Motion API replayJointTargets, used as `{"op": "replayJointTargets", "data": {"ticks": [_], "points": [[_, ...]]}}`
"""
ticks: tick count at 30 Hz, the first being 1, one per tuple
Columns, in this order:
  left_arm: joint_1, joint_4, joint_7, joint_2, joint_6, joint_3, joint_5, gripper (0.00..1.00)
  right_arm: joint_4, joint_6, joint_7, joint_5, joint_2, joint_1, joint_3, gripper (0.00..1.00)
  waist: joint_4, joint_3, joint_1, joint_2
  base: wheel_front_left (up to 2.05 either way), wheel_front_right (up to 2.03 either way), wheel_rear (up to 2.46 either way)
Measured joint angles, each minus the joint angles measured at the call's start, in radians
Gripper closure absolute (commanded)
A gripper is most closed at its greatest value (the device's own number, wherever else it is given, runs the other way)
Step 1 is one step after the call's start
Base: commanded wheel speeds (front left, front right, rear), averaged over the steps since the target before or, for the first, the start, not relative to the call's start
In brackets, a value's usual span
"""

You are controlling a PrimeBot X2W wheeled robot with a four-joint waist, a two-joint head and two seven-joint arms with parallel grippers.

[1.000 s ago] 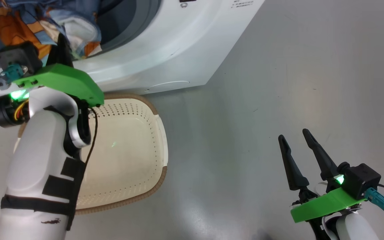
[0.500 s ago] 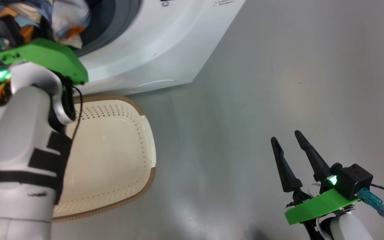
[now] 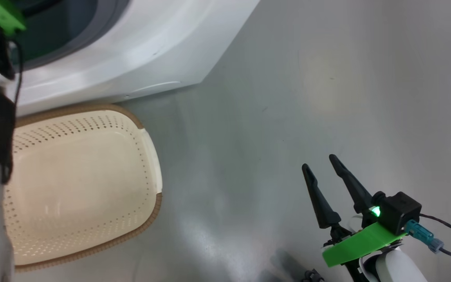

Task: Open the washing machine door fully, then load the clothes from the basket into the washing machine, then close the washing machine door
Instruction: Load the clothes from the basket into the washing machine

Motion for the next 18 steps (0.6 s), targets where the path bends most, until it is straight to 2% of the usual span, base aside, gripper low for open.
{"op": "replayJointTargets", "data": {"ticks": [8, 14, 18], "points": [[-0.118, 0.098, -0.032, 0.028, -0.003, 0.016, -0.005, 1.00, 0.003, 0.000, 0.000, 0.003, 0.003, -0.001, 0.029, 0.00, -0.037, 0.035, 0.0001, 0.0000, 0.00, 0.00, 0.00], [-0.198, 0.162, -0.047, 0.047, -0.021, 0.012, -0.006, 1.00, 0.005, 0.000, 0.000, 0.009, 0.018, -0.001, 0.031, 0.00, -0.064, 0.057, 0.0000, 0.0000, 0.00, 0.00, 0.00], [-0.262, 0.166, -0.118, 0.071, -0.027, -0.001, 0.013, 1.00, 0.004, 0.000, 0.000, 0.009, 0.021, 0.001, 0.032, 0.00, -0.073, 0.068, 0.0000, 0.0000, 0.00, 0.00, 0.00]]}}
